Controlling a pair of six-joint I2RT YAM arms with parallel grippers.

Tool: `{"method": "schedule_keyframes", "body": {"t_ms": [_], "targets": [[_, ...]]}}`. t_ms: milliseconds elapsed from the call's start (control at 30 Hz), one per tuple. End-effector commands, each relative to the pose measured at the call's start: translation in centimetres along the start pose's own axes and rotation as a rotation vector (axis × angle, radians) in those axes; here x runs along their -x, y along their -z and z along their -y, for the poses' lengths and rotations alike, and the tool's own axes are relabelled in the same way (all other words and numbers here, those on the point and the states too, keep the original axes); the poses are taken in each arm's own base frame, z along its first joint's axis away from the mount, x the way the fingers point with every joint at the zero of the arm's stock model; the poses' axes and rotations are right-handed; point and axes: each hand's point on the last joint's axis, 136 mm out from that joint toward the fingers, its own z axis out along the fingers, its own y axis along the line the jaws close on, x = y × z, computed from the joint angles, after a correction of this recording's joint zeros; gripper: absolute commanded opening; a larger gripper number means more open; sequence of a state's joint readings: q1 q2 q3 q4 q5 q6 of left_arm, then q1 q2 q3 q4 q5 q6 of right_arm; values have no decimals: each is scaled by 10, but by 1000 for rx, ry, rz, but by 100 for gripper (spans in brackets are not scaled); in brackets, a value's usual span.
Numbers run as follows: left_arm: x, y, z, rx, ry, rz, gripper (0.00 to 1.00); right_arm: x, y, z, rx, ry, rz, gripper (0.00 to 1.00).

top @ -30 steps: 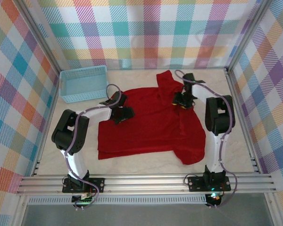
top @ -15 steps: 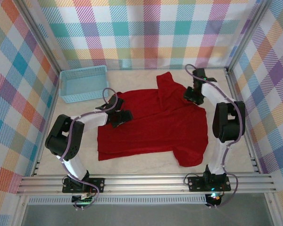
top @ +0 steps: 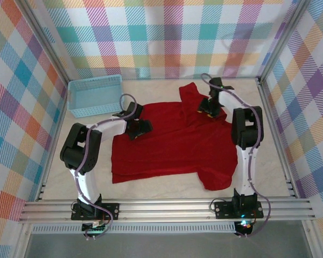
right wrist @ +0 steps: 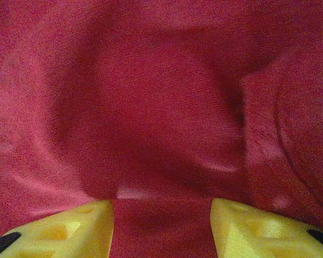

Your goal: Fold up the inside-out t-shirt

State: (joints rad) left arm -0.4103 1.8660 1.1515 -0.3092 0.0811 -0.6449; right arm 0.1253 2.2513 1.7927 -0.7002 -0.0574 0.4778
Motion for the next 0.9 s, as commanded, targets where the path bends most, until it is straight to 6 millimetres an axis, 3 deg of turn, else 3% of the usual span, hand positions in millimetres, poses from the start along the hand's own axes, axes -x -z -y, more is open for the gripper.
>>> {"method": "schedule_keyframes", "body": {"t_ms": [0,100,200,300,367,500,567,700,867], "targets": [[-24,-1,-11,20,-9,-50,74,-10,13,66,-126,-147,-21,52],[-48,3,-10,10,-26,-66,74,-17,26,100,-123,-246,15,52],[-77,10,-8,7,-53,-86,74,-19,39,112,-108,-264,46,52],[-98,21,10,-36,-88,-104,74,-14,58,103,-99,-217,83,52],[-95,37,25,-63,-115,-84,74,-10,73,83,-71,-159,122,53],[-48,78,46,-81,-140,41,75,-10,99,29,-55,6,185,57],[-19,87,45,-40,-144,97,75,-16,100,-2,-22,88,191,58],[34,80,23,133,-142,154,74,-25,81,-44,15,206,147,59],[80,59,8,320,-190,191,74,-33,40,-56,12,251,43,58]]}}
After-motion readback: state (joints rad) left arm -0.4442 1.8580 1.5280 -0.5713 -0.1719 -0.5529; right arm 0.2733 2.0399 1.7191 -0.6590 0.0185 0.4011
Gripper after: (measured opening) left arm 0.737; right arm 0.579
